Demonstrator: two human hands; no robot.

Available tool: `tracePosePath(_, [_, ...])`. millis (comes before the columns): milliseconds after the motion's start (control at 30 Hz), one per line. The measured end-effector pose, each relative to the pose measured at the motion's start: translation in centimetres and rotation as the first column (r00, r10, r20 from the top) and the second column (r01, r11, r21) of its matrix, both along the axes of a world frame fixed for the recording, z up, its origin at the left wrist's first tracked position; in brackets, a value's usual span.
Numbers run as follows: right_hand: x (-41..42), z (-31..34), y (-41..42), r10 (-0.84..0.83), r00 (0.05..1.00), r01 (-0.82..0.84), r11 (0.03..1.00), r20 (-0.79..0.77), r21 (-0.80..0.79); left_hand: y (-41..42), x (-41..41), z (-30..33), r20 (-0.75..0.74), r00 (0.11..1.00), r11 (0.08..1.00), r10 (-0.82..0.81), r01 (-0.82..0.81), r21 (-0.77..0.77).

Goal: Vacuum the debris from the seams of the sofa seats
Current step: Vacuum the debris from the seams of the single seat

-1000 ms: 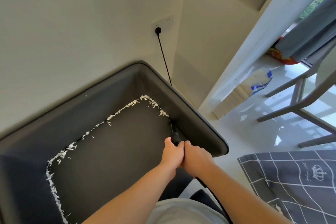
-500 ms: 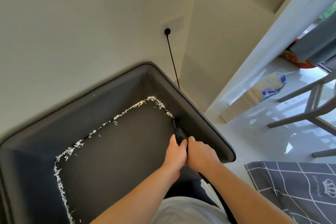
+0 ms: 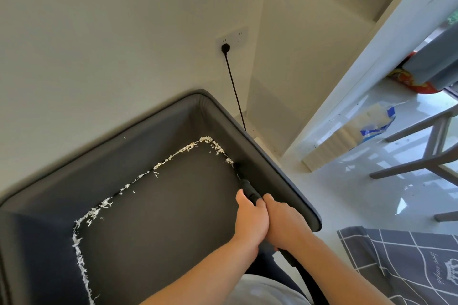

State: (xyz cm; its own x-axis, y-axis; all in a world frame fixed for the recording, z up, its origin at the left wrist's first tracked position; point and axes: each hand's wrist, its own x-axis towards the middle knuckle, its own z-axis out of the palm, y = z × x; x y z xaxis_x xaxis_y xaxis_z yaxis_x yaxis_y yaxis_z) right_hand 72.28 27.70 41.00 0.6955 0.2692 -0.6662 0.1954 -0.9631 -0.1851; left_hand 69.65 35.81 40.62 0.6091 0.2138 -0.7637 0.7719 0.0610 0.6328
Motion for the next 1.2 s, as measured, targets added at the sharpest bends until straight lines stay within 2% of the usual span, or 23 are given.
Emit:
tracePosePath(233, [-0.3, -0.8, 1.5, -0.04, 0.999, 0.039, 0.999, 0.026, 0.036, 1.5, 0.4, -0.1, -0.042, 0.999, 1.0, 0.015, -0.016, -0.016])
tracePosePath(533, [-1.0, -1.6, 2.7, -0.038, 0.999, 0.04, 0.997, -0.036, 0.063, 2.8, -1.1, -1.1, -0.111, 0.992, 0.996, 0.061, -0.068, -0.061])
tracePosePath(833, [-0.7, -0.5, 0.9, -0.068, 0.998, 0.066, 0.995, 0.016, 0.078, 0.8, -0.1, 0.5, -0.051, 0.999, 0.999, 0.003, -0.001, 0.045])
tracePosePath(1000, [-0.7, -1.6, 2.7, -0.093, 0.995, 0.09, 0.993, 0.039, 0.074, 2.5, 0.3, -0.3, -0.084, 0.996, 1.0, 0.013, -0.012, 0.006])
tracePosePath(1200, [-0.5, -2.2, 3.0, -0.089, 0.995, 0.091, 0.993, -0.039, 0.073, 3.3, -0.2, -1.4, -0.107, 0.994, 0.998, 0.028, -0.034, -0.055])
